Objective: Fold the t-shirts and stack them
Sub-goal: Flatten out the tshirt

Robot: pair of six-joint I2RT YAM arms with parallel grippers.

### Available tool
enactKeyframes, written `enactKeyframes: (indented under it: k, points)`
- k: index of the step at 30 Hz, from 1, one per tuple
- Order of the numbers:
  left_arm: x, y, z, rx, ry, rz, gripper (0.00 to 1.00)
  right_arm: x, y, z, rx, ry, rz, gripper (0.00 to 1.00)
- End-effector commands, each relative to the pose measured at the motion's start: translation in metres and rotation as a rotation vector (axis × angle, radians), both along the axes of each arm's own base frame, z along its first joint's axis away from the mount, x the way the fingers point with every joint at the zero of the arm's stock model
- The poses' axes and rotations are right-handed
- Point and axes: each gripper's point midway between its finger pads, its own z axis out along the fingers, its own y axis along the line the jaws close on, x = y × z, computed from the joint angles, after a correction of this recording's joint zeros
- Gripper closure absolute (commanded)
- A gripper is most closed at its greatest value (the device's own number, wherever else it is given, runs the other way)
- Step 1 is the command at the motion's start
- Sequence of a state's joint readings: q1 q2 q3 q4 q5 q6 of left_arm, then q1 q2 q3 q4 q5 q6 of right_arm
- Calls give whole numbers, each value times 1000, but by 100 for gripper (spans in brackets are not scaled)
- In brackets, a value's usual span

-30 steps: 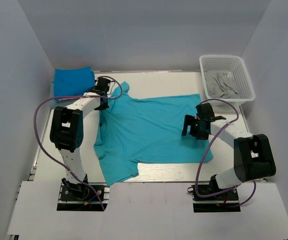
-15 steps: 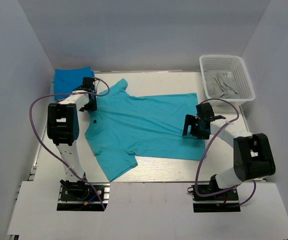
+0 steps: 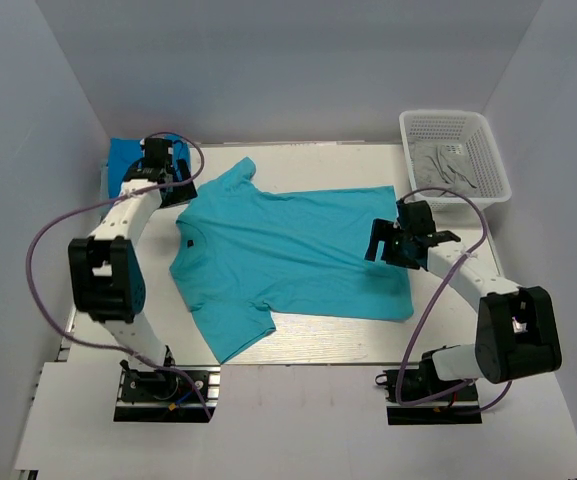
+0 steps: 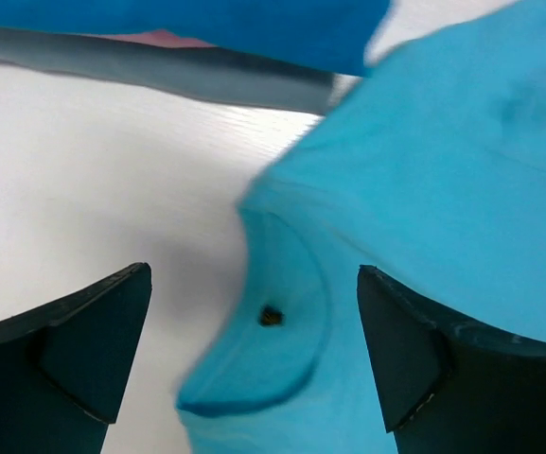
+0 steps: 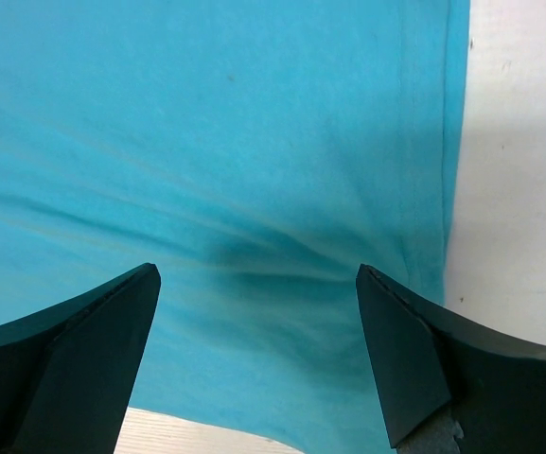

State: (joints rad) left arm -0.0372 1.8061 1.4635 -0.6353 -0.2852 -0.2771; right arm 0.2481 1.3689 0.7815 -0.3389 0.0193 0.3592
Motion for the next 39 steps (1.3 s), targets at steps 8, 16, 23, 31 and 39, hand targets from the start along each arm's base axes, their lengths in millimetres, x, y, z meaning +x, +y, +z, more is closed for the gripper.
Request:
enactKeyframes:
  k: [8,16,23,31,39]
  points:
    - [10,-87,6,-354,-188,-268,1,73,15,32,22,-134,-46,10]
    - [60,-105,-42,-387,-96,-282,1,134,30,10,-4,-95,-39,10]
    - [99,-107,-85,-378,0,-266,1,183,36,-32,-43,-9,-58,10]
    - [136,-103,-113,-375,44,-244,1,241,48,-71,-42,49,-70,10]
    - [155,-95,13,-321,-141,-252,1,253,69,37,-11,-172,31,10]
